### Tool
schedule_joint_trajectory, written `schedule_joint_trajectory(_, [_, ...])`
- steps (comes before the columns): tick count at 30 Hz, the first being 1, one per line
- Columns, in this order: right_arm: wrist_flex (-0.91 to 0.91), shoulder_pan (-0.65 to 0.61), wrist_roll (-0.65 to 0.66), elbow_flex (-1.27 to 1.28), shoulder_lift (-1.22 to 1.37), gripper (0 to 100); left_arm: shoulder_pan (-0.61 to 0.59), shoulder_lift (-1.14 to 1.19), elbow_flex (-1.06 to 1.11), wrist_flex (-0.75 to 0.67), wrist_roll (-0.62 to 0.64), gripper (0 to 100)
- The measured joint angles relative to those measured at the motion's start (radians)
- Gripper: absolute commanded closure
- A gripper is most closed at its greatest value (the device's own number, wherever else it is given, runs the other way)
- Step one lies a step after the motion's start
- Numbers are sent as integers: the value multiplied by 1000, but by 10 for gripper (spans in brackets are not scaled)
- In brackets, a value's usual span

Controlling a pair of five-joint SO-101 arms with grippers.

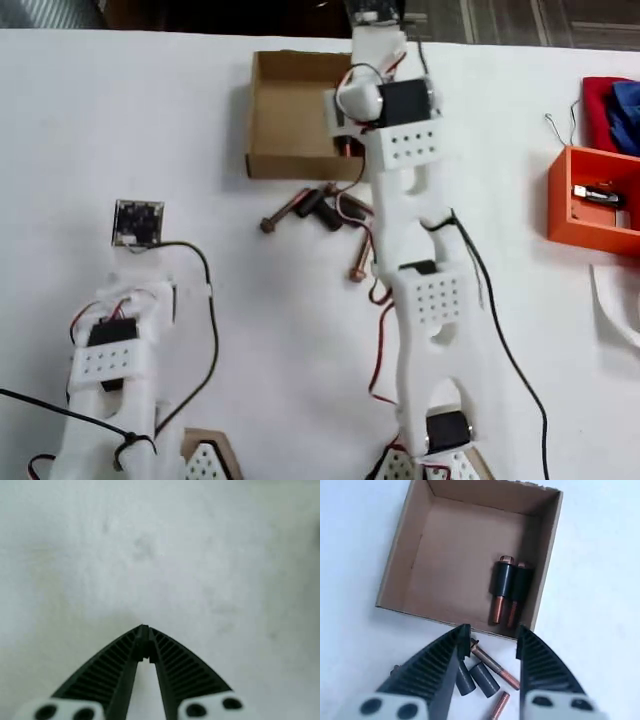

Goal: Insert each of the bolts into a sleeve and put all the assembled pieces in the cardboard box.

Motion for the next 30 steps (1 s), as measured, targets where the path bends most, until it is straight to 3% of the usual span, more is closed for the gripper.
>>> schedule_joint_trajectory(8, [0, -41, 0, 493, -408, 858, 0, 0, 0, 0, 0, 973])
schedule_joint_trajectory(14, [-23, -81, 146, 1020, -675, 858, 0, 0, 0, 0, 0, 971])
schedule_joint_trajectory(19, [-229, -92, 224, 1355, -681, 857, -2, 0, 0, 0, 0, 836])
schedule_joint_trajectory(22, [-351, -92, 233, 1447, -681, 856, 2, 0, 0, 0, 0, 753])
schedule_joint_trajectory(27, [-414, -130, 242, 1481, -674, 765, 2, 0, 0, 0, 0, 772])
schedule_joint_trajectory(30, [-425, -160, 295, 1481, -601, 764, 2, 0, 0, 0, 0, 775])
